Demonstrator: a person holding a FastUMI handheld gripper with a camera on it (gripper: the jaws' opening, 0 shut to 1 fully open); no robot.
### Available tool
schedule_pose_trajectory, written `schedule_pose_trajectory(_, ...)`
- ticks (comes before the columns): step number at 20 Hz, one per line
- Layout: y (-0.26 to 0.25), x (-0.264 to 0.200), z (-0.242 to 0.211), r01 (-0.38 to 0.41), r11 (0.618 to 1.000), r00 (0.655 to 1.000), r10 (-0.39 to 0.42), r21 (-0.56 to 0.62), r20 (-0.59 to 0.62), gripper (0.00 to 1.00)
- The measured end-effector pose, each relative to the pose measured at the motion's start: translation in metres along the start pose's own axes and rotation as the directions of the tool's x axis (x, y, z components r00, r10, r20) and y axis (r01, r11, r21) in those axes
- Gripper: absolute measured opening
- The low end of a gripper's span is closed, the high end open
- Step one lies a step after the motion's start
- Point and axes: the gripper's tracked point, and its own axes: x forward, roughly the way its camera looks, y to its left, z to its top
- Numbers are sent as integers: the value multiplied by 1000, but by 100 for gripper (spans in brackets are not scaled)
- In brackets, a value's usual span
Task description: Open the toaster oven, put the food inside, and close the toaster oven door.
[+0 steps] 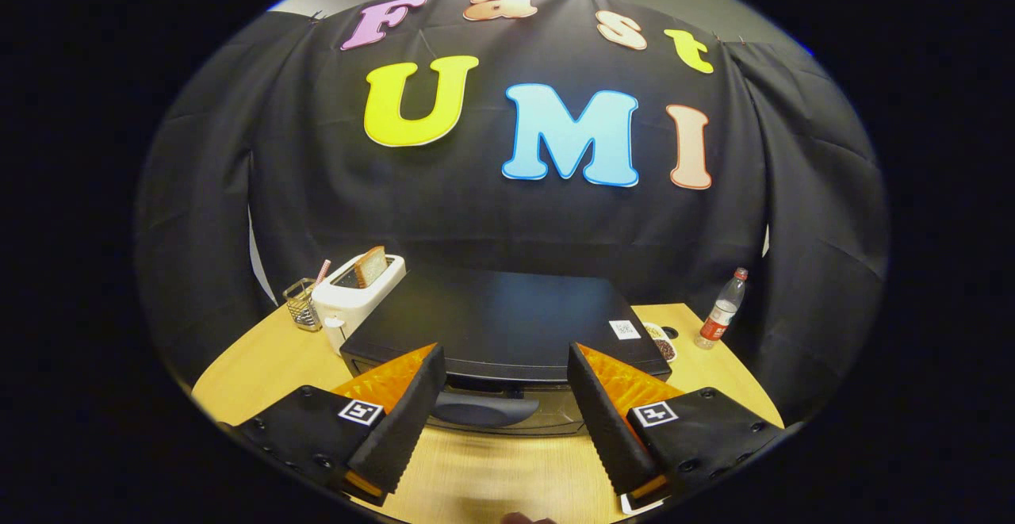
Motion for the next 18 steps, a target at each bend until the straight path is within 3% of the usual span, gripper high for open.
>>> schedule_pose_trajectory(18,12,38,-42,-7,1000,991,9,19,-134,98)
